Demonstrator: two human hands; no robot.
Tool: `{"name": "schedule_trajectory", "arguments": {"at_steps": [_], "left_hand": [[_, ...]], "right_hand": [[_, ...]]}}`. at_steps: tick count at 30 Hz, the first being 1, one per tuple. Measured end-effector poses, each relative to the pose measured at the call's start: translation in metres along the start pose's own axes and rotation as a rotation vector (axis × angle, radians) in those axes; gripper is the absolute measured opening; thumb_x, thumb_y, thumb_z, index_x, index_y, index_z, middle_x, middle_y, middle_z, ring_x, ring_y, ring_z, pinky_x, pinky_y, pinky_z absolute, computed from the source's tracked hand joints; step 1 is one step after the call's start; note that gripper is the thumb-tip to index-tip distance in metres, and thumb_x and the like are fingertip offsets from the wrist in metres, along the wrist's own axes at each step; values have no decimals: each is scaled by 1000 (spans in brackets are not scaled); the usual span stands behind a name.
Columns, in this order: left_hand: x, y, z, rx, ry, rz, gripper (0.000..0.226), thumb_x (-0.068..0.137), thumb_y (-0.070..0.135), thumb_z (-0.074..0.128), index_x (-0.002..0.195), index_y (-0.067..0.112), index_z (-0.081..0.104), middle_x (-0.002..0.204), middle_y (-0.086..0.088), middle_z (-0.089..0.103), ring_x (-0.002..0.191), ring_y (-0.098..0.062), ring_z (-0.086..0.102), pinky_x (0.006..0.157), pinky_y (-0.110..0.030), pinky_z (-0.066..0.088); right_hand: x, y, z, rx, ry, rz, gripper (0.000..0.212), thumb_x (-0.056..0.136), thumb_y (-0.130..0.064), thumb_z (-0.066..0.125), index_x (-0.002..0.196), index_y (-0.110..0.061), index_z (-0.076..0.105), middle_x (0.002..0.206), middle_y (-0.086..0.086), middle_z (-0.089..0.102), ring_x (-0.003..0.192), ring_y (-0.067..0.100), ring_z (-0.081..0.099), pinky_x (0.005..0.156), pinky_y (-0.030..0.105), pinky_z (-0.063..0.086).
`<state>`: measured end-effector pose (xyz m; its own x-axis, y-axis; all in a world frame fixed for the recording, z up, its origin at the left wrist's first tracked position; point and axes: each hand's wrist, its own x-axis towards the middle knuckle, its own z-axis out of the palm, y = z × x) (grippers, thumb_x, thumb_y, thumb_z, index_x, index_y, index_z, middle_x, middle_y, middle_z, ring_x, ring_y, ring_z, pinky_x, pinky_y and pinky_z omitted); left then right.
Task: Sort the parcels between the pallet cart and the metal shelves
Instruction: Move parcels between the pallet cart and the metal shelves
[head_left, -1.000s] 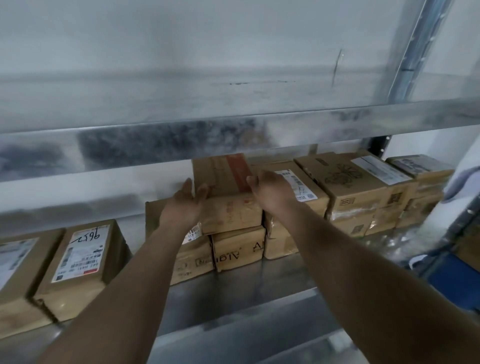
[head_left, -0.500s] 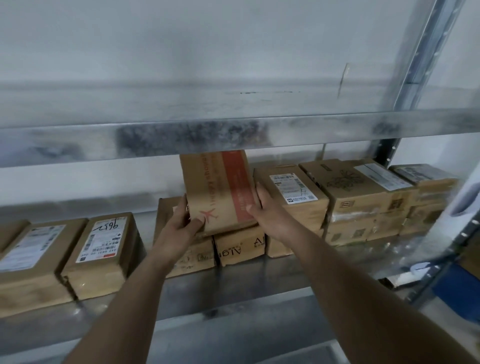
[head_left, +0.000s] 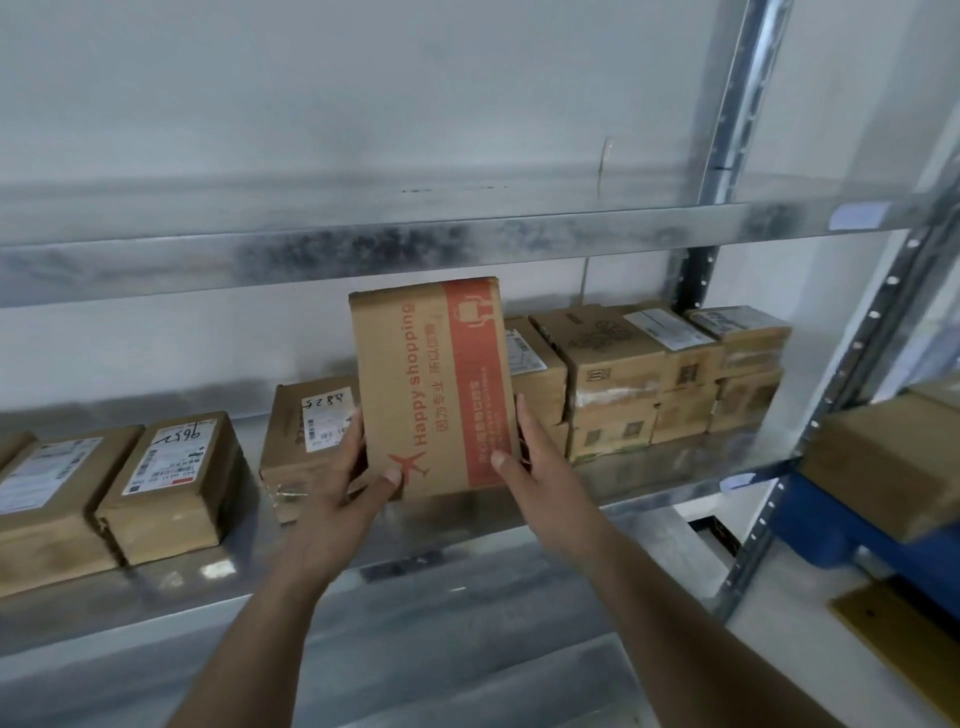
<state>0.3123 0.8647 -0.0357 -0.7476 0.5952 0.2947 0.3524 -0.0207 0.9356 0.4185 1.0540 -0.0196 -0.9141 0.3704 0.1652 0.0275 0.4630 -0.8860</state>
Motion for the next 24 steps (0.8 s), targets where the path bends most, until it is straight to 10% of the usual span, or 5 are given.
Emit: {"name": "schedule_trajectory", "arguments": {"at_steps": [3,8,17,20,24], "left_hand": [[-8,7,29,-5,-22,8,70,83,30,59,139,54,24,125,24,57,116,2,52,83,-16,52],[-11,14,87,-20,-141,11,70,92,18,56,145,45,20,135,15,52,124,-5,48,100,-31,45],[-20,23,214,-37,-349,27,70,89,28,59,135,63,20,129,32,50,117,12,46,88,-13,45],[-25,31,255,-11,-433,42,68,90,31,59,132,68,21,119,45,48,108,25,43,71,3,39],[-27,40,306,-18,-571,48,68,91,31,57,137,61,18,124,40,49,113,18,46,82,-10,40]], "right_hand": [[-28,10,-19,-11,67,-4,68,100,-28,42,152,-35,-1,148,-7,38,132,6,37,111,36,33],[-74,33,-62,-23,167,35,65,101,-23,41,153,-29,2,146,-5,43,132,12,41,110,44,36],[-171,76,-150,-12,422,16,52,100,-18,44,148,-17,22,130,6,53,122,22,52,98,48,46],[-205,89,-173,-31,520,21,55,98,-19,46,147,-29,23,129,-1,55,121,19,53,98,48,46],[-241,105,-201,-72,625,125,61,96,-20,47,131,-63,21,123,-15,54,117,6,53,98,42,49]]}}
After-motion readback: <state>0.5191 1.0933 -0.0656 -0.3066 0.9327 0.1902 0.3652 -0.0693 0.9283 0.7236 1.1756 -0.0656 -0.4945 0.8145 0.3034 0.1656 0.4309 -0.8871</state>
